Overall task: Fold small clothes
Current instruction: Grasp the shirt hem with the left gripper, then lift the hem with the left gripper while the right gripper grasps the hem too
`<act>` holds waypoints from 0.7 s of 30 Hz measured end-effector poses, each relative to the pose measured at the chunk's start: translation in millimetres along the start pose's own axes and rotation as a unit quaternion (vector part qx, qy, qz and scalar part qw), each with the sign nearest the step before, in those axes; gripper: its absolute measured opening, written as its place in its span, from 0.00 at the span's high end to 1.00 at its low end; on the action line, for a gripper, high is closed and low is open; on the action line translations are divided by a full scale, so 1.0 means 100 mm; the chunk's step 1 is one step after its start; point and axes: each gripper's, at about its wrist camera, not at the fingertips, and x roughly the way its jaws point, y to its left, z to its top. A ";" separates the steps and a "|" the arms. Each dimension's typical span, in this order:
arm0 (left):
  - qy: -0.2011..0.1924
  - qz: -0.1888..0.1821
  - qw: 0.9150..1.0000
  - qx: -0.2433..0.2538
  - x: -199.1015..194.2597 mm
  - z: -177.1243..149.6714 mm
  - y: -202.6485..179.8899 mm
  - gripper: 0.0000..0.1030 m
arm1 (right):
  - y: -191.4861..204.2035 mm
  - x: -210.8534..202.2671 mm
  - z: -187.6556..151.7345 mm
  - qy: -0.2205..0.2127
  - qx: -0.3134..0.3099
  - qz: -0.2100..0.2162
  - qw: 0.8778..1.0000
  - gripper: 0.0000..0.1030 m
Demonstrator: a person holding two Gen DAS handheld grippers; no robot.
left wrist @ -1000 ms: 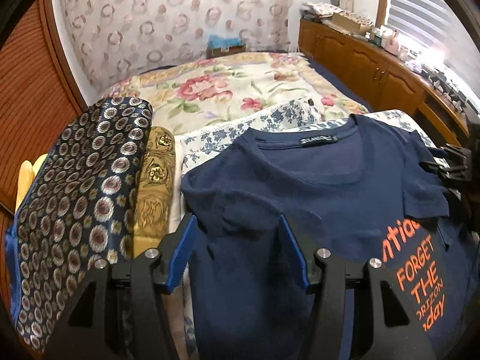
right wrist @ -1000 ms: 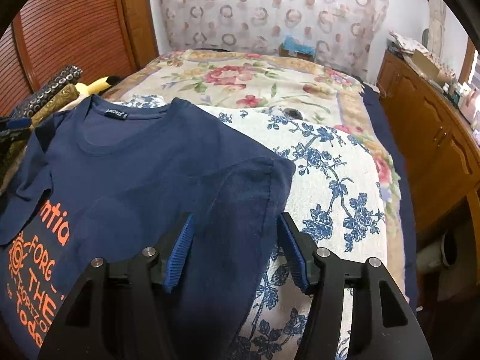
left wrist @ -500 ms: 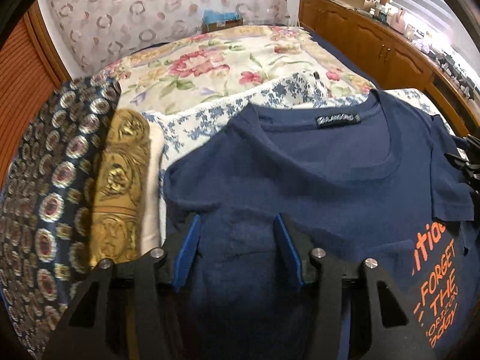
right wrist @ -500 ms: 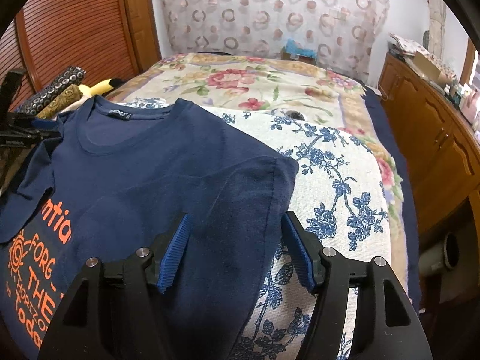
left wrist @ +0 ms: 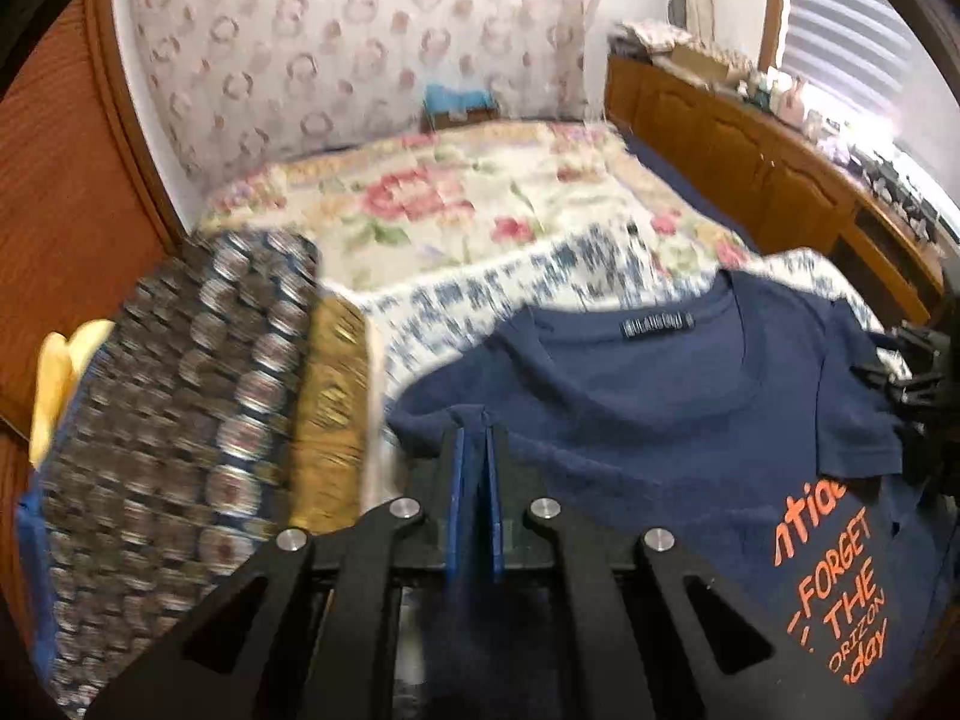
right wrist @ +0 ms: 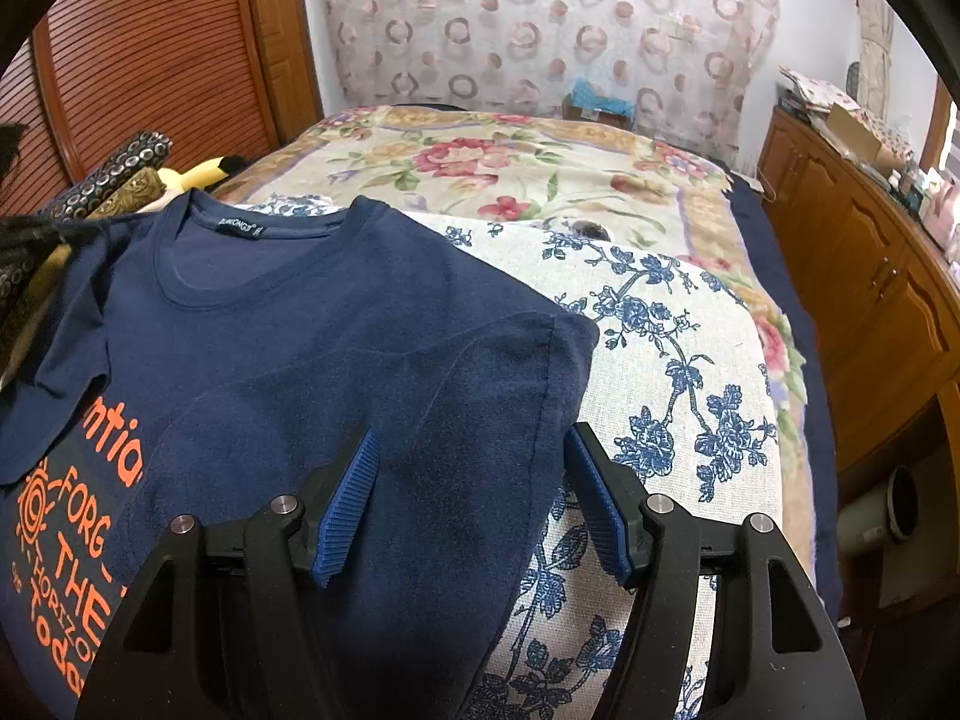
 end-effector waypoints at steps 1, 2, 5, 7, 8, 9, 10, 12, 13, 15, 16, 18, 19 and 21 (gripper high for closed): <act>-0.006 0.002 1.000 -0.003 -0.05 0.02 0.05 0.96 | 0.00 0.00 0.00 0.000 0.000 0.000 1.000 0.36; -0.010 0.002 1.000 -0.005 -0.09 0.04 0.09 0.96 | -0.01 0.00 0.00 0.000 0.000 0.000 1.000 0.36; -0.018 0.003 1.000 -0.006 -0.17 0.06 0.16 0.97 | 0.00 0.00 0.00 0.000 -0.002 0.000 1.000 0.36; -0.021 0.002 1.000 -0.006 -0.22 0.04 0.18 0.97 | 0.00 0.02 0.02 0.004 -0.001 -0.002 1.000 0.36; -0.023 0.002 1.000 -0.006 -0.23 0.04 0.18 0.97 | -0.01 0.03 0.03 0.005 0.002 -0.001 1.000 0.36; -0.026 -0.002 1.000 -0.009 -0.25 0.04 0.19 0.97 | -0.02 0.05 0.06 0.006 0.005 0.001 1.000 0.36; -0.027 -0.004 1.000 -0.010 -0.25 0.05 0.17 0.97 | -0.02 0.07 0.08 0.007 0.005 0.002 1.000 0.36; -0.036 -0.010 0.999 -0.013 -0.32 0.04 0.16 0.97 | -0.01 0.09 0.10 0.007 -0.002 -0.001 1.000 0.39; -0.039 -0.013 0.999 -0.013 -0.37 0.03 0.15 0.97 | 0.00 0.09 0.11 0.006 -0.007 0.000 1.000 0.47; -0.049 -0.017 0.999 -0.011 -0.48 0.01 0.12 0.97 | -0.02 0.08 0.15 0.004 -0.004 0.015 1.000 0.86; -0.055 -0.019 0.998 -0.009 -0.55 -0.01 0.10 0.97 | -0.04 0.06 0.17 0.005 0.005 0.021 1.000 0.95; -0.064 -0.022 0.998 -0.007 -0.64 -0.03 0.06 0.97 | 0.00 0.01 0.19 -0.003 0.007 0.029 1.000 0.96; -0.072 -0.024 0.997 -0.006 -0.72 -0.05 0.04 0.97 | 0.03 -0.08 0.20 -0.016 0.006 0.025 1.000 0.96; -0.084 -0.028 0.996 -0.005 -0.84 -0.08 0.00 0.97 | 0.07 -0.24 0.21 -0.038 0.005 0.030 0.999 0.96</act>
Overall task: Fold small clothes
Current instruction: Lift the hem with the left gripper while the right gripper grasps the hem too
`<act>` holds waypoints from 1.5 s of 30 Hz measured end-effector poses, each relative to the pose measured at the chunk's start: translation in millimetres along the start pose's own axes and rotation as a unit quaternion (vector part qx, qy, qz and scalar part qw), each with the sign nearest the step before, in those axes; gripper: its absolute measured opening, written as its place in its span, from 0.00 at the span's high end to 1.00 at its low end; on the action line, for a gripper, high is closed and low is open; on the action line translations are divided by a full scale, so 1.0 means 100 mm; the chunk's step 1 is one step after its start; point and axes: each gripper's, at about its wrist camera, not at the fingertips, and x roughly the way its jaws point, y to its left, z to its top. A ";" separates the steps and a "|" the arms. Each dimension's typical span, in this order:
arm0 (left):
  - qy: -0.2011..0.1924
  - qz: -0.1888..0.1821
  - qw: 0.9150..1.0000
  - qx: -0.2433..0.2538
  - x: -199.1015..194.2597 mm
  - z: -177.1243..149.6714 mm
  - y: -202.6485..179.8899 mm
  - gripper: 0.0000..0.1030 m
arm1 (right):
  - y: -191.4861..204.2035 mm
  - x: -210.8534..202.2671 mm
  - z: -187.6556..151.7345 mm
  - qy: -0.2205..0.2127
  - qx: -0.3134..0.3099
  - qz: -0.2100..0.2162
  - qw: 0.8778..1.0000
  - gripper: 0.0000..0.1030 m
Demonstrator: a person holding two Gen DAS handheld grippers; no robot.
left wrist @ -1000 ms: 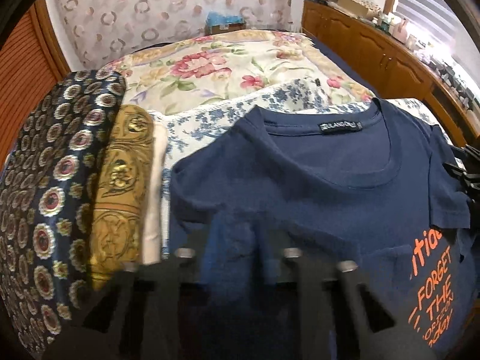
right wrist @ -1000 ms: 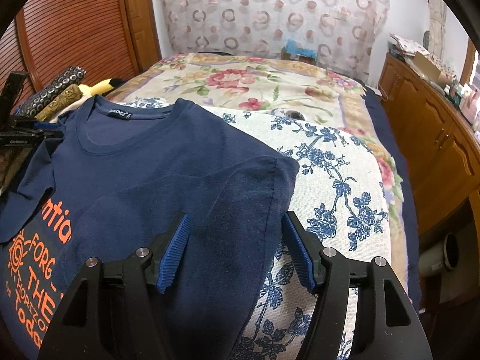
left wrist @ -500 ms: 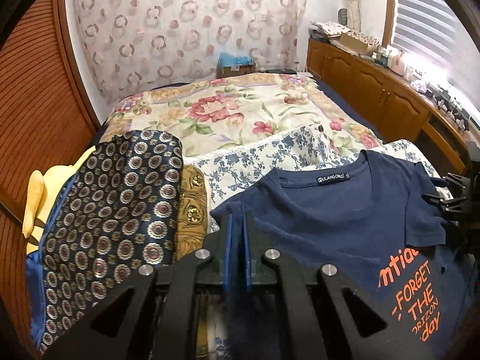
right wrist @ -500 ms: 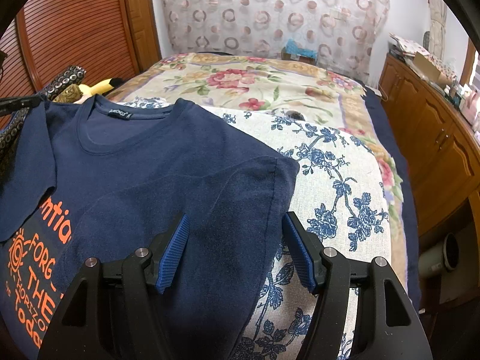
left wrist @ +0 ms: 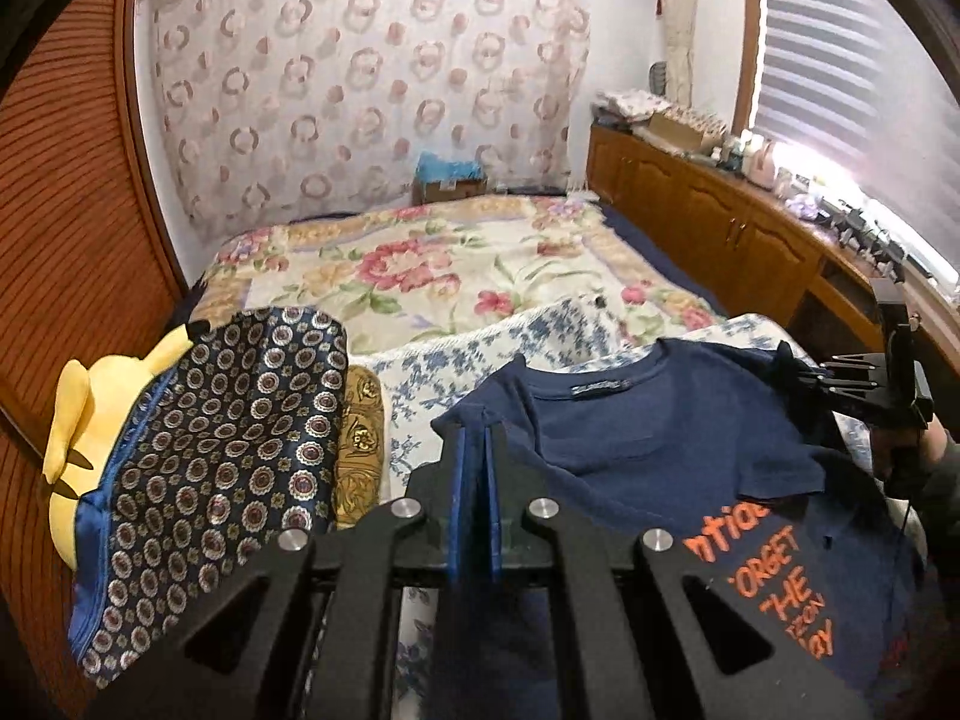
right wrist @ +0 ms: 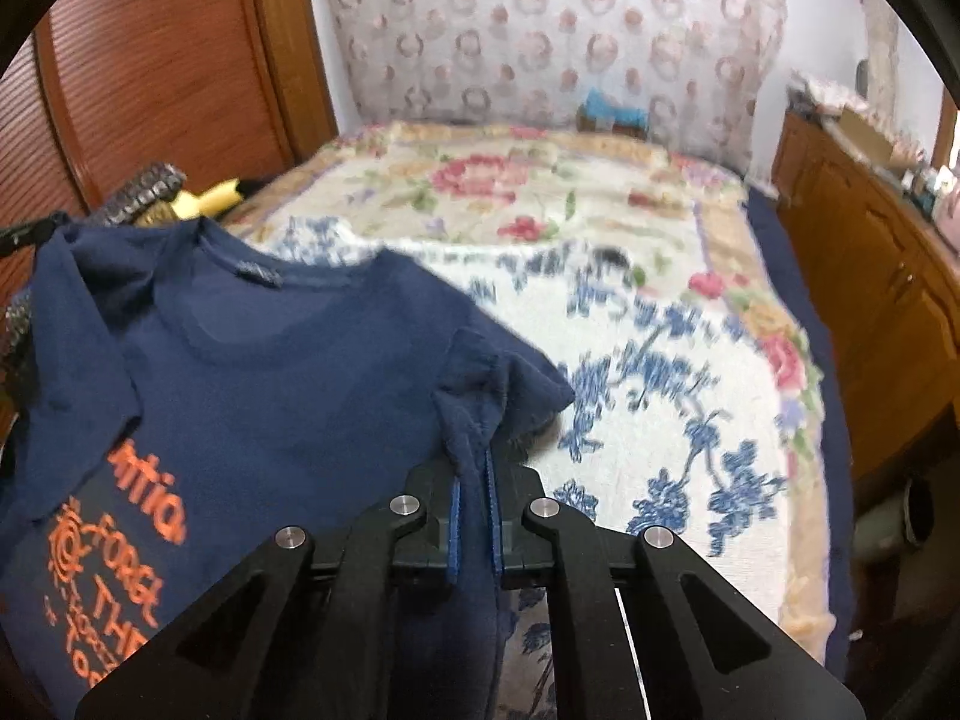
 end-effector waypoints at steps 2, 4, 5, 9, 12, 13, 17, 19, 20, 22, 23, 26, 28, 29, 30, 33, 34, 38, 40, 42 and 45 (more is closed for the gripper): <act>-0.015 -0.006 1.000 0.003 -0.16 -0.01 -0.07 0.97 | 0.05 -0.21 0.02 -0.029 -0.002 0.004 1.000 0.96; -0.030 -0.007 0.999 0.008 -0.33 -0.05 -0.13 0.97 | 0.11 -0.42 0.04 -0.054 -0.007 0.004 0.999 0.96; -0.036 -0.010 0.999 0.009 -0.41 -0.07 -0.15 0.97 | 0.15 -0.57 0.03 -0.068 -0.009 0.003 0.998 0.96; -0.056 -0.013 0.998 0.016 -0.68 -0.21 -0.26 0.97 | 0.29 -0.91 -0.01 -0.099 -0.018 0.010 0.995 0.96; -0.063 -0.017 0.998 0.018 -0.84 -0.37 -0.31 0.97 | 0.43 -1.16 -0.15 -0.119 -0.027 0.018 0.992 0.96; -0.064 -0.020 0.998 0.017 -0.90 -0.46 -0.32 0.97 | 0.46 -1.22 -0.19 -0.121 -0.028 0.018 0.992 0.96; -0.066 -0.023 0.997 0.011 -1.08 -0.78 -0.33 0.97 | 0.59 -1.38 -0.42 -0.121 -0.030 0.024 0.992 0.96; -0.066 -0.026 0.997 0.007 -1.18 -0.96 -0.34 0.97 | 0.65 -1.49 -0.56 -0.118 -0.033 0.022 0.992 0.96; -0.067 -0.025 0.997 0.004 -1.23 -1.03 -0.34 0.97 | 0.67 -1.53 -0.63 -0.118 -0.034 0.022 0.992 0.96; -0.067 -0.027 0.997 -0.004 -1.37 -1.22 -0.35 0.97 | 0.70 -1.66 -0.79 -0.116 -0.033 0.021 0.993 0.96; -0.067 -0.025 0.997 -0.007 -1.44 -1.32 -0.36 0.97 | 0.71 -1.72 -0.85 -0.115 -0.033 0.019 0.993 0.96; -0.062 -0.024 0.997 -0.026 -1.62 -1.57 -0.27 0.97 | 0.75 -1.91 -1.04 -0.106 -0.037 0.018 0.994 0.96; -0.060 -0.019 0.998 -0.031 -1.72 -1.68 -0.21 0.97 | 0.77 -2.02 -1.08 -0.095 -0.049 0.013 0.994 0.96; -0.059 -0.015 0.998 -0.030 -1.77 -1.75 -0.23 0.97 | 0.79 -2.07 -1.10 -0.090 -0.055 0.013 0.994 0.96; -0.057 -0.009 0.998 -0.032 -1.83 -1.80 -0.22 0.97 | 0.81 -2.11 -1.12 -0.086 -0.058 0.015 0.994 0.97; -0.056 -0.002 0.998 -0.034 -1.95 -1.89 -0.18 0.97 | 0.88 -2.21 -1.22 -0.073 -0.067 0.022 0.995 0.96; -0.055 -0.002 0.998 -0.039 -2.00 -1.94 -0.17 0.97 | 0.90 -2.22 -1.27 -0.065 -0.067 0.025 0.995 0.96; -0.053 0.006 0.998 -0.042 -2.14 -2.10 -0.16 0.97 | 0.97 -2.26 -1.54 -0.039 -0.064 0.031 0.997 0.96; -0.047 0.004 0.998 -0.043 -2.15 -2.14 -0.13 0.96 | 1.00 -2.25 -1.65 -0.025 -0.059 0.032 0.997 0.96; -0.040 0.008 0.998 -0.045 -2.11 -2.18 -0.13 0.94 | 1.02 -2.21 -1.76 -0.010 -0.060 0.019 0.998 0.96; -0.024 0.017 0.999 -0.045 -2.02 -2.22 -0.14 0.92 | 1.00 -2.15 -1.85 -0.003 -0.049 0.011 0.999 0.88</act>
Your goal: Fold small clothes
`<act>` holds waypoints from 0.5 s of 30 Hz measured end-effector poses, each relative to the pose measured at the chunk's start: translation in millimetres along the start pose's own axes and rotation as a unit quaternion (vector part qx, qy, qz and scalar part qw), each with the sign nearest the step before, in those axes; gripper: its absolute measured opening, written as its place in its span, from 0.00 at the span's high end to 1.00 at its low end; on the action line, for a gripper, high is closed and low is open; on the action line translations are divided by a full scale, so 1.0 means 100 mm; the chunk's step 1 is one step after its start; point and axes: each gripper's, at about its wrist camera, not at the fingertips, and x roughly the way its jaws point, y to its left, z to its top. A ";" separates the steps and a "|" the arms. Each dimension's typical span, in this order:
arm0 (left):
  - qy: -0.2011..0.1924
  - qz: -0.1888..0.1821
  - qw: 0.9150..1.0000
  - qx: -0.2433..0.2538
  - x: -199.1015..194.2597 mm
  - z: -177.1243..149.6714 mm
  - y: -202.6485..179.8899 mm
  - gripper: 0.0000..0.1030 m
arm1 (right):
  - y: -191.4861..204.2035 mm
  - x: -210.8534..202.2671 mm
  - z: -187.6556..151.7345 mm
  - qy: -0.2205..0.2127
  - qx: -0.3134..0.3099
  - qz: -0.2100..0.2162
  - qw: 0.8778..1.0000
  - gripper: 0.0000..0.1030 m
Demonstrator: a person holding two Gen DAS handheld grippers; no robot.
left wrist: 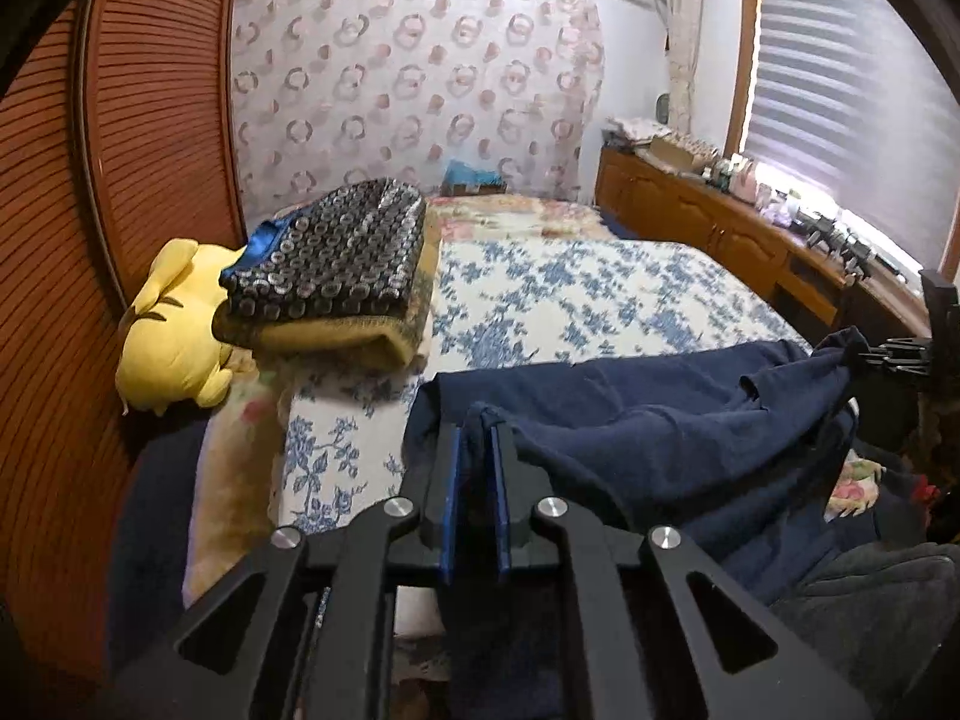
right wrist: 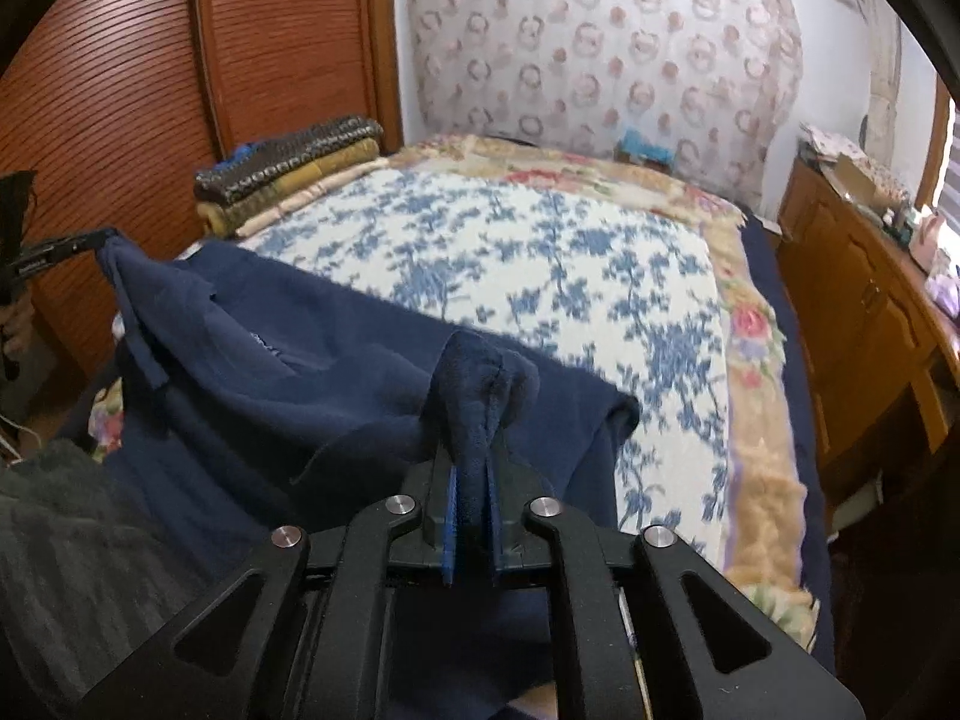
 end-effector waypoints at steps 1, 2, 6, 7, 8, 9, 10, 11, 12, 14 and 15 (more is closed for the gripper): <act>0.002 -0.003 1.000 -0.003 0.01 0.00 0.00 0.91 | -0.02 0.01 -0.01 0.003 0.005 -0.002 1.000 0.85; 0.002 -0.006 1.000 -0.005 0.02 0.01 0.00 0.91 | -0.02 0.00 -0.01 0.002 0.005 -0.002 1.000 0.84; -0.014 -0.024 1.000 -0.009 -0.06 0.09 -0.01 0.75 | -0.03 -0.08 0.07 -0.009 0.000 -0.010 1.000 0.70; -0.016 -0.031 0.999 -0.009 -0.07 0.11 -0.01 0.72 | -0.03 -0.11 0.10 -0.014 -0.001 -0.010 1.000 0.67; -0.017 -0.035 0.999 -0.008 -0.06 0.12 -0.01 0.70 | -0.03 -0.13 0.12 -0.018 -0.002 -0.013 1.000 0.66; -0.017 -0.034 0.999 -0.008 -0.05 0.14 -0.02 0.64 | -0.04 -0.14 0.13 -0.021 -0.003 -0.016 1.000 0.63; -0.018 -0.033 0.999 -0.007 -0.03 0.15 -0.03 0.63 | -0.05 -0.13 0.15 -0.021 -0.002 -0.022 1.000 0.62; -0.016 -0.034 0.999 -0.007 0.01 0.17 -0.04 0.62 | -0.09 -0.11 0.16 -0.021 0.004 -0.026 0.999 0.61; -0.016 -0.036 0.999 -0.006 0.05 0.18 -0.04 0.59 | -0.12 -0.08 0.17 -0.020 0.010 -0.026 0.999 0.61; -0.012 -0.039 0.999 -0.003 0.16 0.20 -0.05 0.54 | -0.21 0.02 0.17 -0.016 0.024 -0.028 0.999 0.60; -0.008 -0.037 0.999 -0.001 0.20 0.20 -0.05 0.53 | -0.24 0.05 0.17 -0.015 0.028 -0.031 0.999 0.60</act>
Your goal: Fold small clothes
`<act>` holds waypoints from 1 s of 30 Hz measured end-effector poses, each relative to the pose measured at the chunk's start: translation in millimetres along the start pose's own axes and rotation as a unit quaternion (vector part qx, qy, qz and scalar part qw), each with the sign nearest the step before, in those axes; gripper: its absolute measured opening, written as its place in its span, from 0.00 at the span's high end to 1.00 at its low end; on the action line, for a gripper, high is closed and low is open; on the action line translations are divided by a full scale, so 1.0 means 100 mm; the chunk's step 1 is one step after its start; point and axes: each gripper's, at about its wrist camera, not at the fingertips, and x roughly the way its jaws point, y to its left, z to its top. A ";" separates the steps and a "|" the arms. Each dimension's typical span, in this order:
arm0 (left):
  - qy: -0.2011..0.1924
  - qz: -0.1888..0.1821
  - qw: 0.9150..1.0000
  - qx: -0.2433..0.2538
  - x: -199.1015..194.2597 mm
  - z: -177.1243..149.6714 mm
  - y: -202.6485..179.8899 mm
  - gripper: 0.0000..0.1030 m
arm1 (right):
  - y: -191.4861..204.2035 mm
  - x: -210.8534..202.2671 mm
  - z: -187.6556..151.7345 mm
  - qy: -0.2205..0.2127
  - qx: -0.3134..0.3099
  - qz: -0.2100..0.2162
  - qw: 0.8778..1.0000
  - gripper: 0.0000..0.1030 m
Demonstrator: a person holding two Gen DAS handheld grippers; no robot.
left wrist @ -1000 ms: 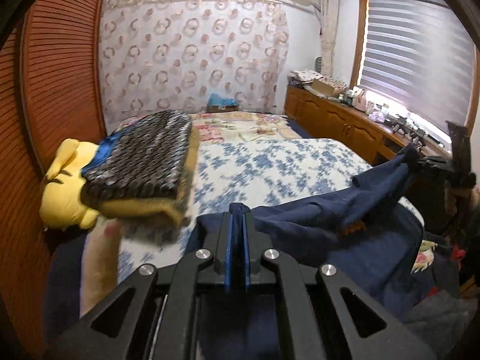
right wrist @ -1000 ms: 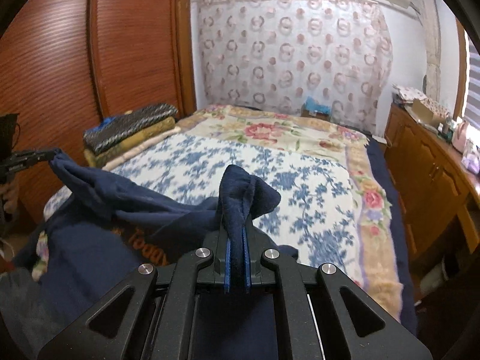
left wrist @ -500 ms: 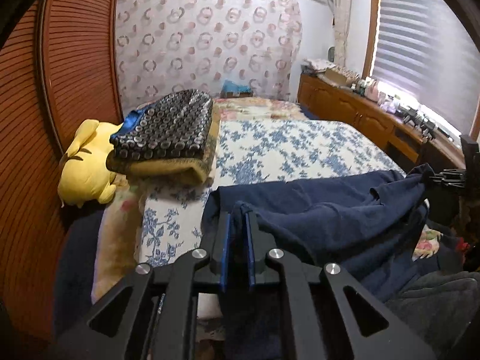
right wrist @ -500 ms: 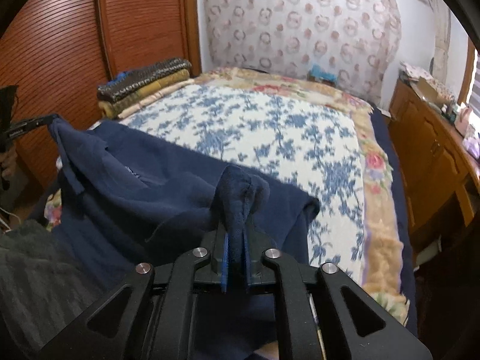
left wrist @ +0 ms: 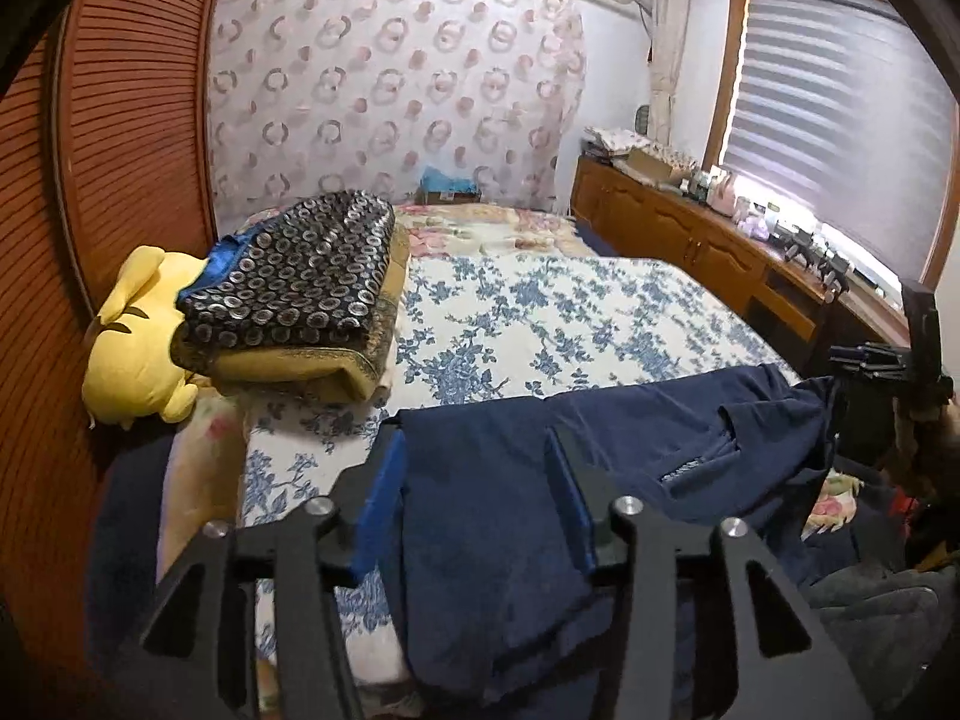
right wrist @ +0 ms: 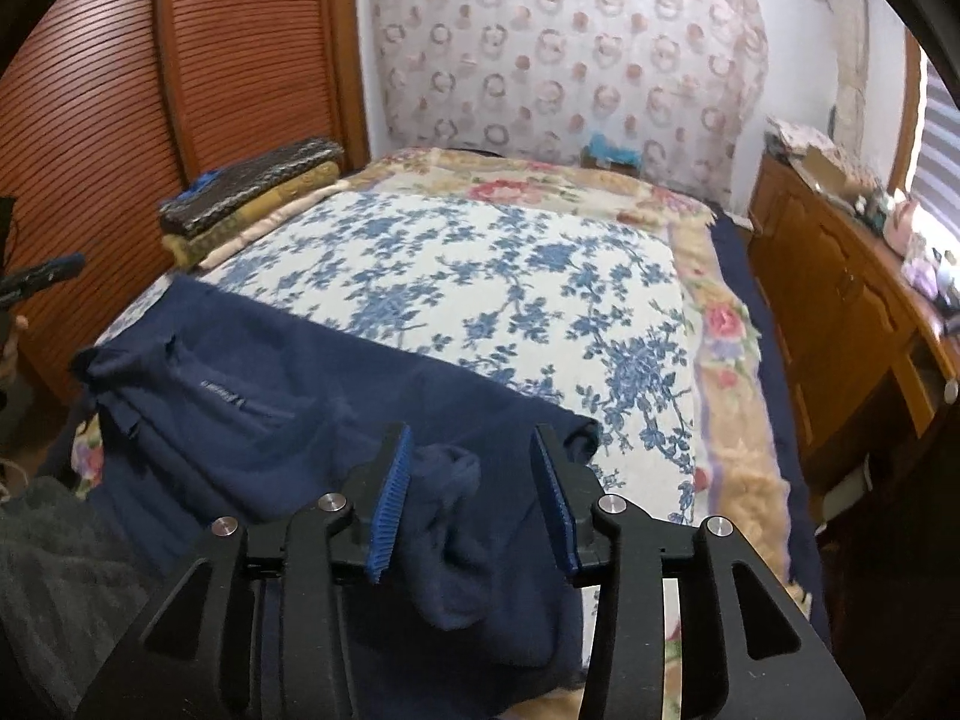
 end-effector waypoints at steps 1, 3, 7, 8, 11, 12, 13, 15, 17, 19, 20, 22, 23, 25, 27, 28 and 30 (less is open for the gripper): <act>0.006 0.002 1.000 0.003 0.10 0.01 0.01 0.53 | -0.05 0.08 0.01 0.003 0.007 -0.007 1.000 0.60; 0.016 0.000 1.000 0.003 0.24 0.02 0.05 0.53 | -0.12 0.18 0.02 0.007 0.018 -0.007 1.000 0.60; 0.040 -0.004 0.999 -0.009 0.63 0.04 0.17 0.52 | -0.25 0.47 0.03 0.026 0.043 -0.002 0.999 0.60; 0.044 -0.001 0.999 -0.010 0.70 0.05 0.20 0.52 | -0.26 0.52 0.03 0.031 0.046 -0.002 0.998 0.60; 0.061 0.008 0.998 -0.023 0.95 0.06 0.31 0.52 | -0.32 0.69 0.02 0.049 0.056 -0.009 0.997 0.60; 0.065 0.010 0.998 -0.025 1.01 0.06 0.33 0.52 | -0.34 0.73 0.02 0.052 0.058 -0.015 0.997 0.60; 0.068 0.012 0.997 -0.025 1.06 0.05 0.34 0.52 | -0.37 0.78 0.01 0.057 0.064 -0.020 0.996 0.61; 0.076 0.020 0.997 -0.024 1.14 0.04 0.36 0.52 | -0.43 0.83 0.00 0.061 0.076 -0.021 0.995 0.62; 0.087 0.026 0.996 -0.019 1.24 0.02 0.35 0.52 | -0.48 0.87 -0.01 0.063 0.085 -0.021 0.994 0.64; 0.095 0.031 0.995 -0.015 1.30 -0.02 0.35 0.52 | -0.49 0.89 -0.02 0.065 0.089 -0.015 0.994 0.78; 0.098 0.032 0.995 -0.014 1.32 -0.03 0.35 0.52 | -0.49 0.89 -0.02 0.064 0.088 -0.008 0.994 0.84; 0.105 0.033 0.994 -0.012 1.39 -0.05 0.34 0.52 | -0.43 0.80 -0.01 0.040 0.073 -0.011 0.996 0.97; 0.109 0.035 0.993 -0.011 1.41 -0.06 0.34 0.52 | -0.41 0.75 0.00 0.028 0.068 -0.010 0.997 0.98; 0.115 0.037 0.993 -0.008 1.45 -0.08 0.34 0.52 | -0.36 0.59 0.00 0.000 0.059 -0.020 0.998 0.99; 0.115 0.040 0.993 -0.003 1.46 -0.08 0.33 0.52 | -0.36 0.50 -0.01 -0.013 0.058 -0.037 0.998 1.00; 0.116 0.042 0.992 -0.001 1.47 -0.08 0.33 0.52 | -0.37 0.46 -0.03 -0.017 0.061 -0.052 0.997 1.00; 0.114 0.042 0.993 0.001 1.46 -0.09 0.32 0.51 | -0.45 0.43 -0.08 -0.011 0.069 -0.070 0.995 1.00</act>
